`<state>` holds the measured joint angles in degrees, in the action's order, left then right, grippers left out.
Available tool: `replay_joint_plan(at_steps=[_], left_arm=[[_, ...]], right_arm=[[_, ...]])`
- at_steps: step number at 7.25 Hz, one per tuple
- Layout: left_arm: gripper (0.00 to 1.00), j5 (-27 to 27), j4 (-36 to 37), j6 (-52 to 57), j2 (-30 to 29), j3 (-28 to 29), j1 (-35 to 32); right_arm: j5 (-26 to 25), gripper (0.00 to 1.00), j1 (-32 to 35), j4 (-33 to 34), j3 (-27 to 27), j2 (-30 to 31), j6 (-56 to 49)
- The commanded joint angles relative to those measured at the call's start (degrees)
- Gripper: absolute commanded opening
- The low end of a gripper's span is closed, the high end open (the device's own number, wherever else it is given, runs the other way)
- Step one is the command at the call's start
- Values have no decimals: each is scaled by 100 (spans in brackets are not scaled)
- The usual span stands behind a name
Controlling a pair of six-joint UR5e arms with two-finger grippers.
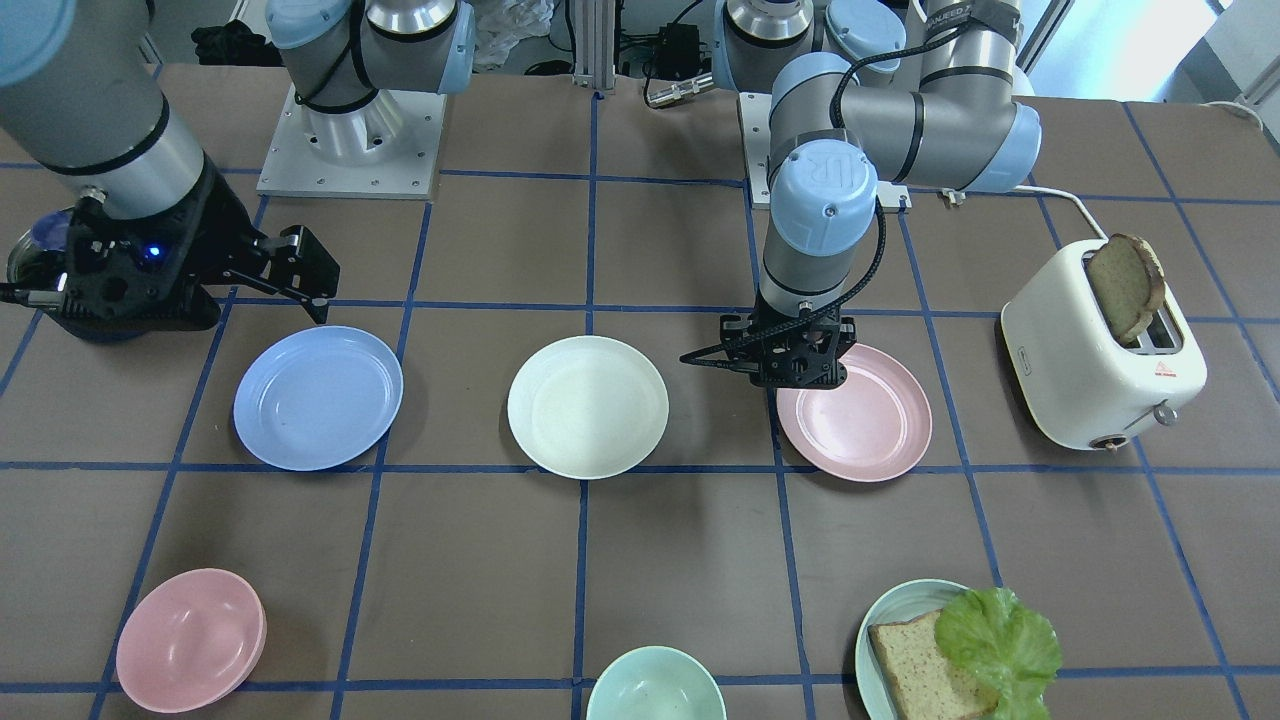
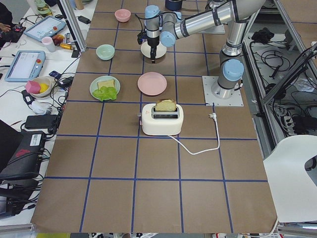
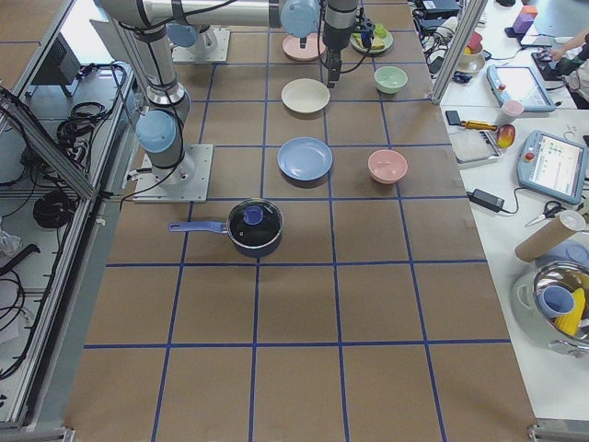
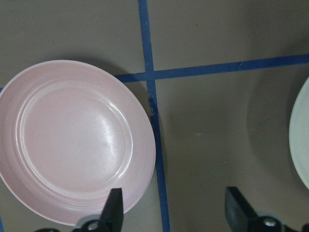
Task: Stack three plates with pink and blue
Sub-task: 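Lower the left gripper to the pink plate while the right nears the blue plate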
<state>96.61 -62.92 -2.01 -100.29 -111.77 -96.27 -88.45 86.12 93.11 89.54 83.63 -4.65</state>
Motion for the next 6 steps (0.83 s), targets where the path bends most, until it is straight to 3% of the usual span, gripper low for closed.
replay_joint_plan(at_steps=[1, 3, 5, 6], left_arm=[[52, 16, 60, -88, -209, -2, 29], [52, 16, 140, -185, -411, 15, 38], [52, 25, 421, -177, -657, 42, 134], [52, 25, 430, -159, -737, 42, 213]], right_arm=[[3, 100, -296, 942, 999, -22, -124], [12, 100, -1189, 1777, 1941, -110, -693], [20, 100, -1640, 2856, 2408, -547, -1588], [12, 100, -1738, 3027, 2471, -767, -1714]])
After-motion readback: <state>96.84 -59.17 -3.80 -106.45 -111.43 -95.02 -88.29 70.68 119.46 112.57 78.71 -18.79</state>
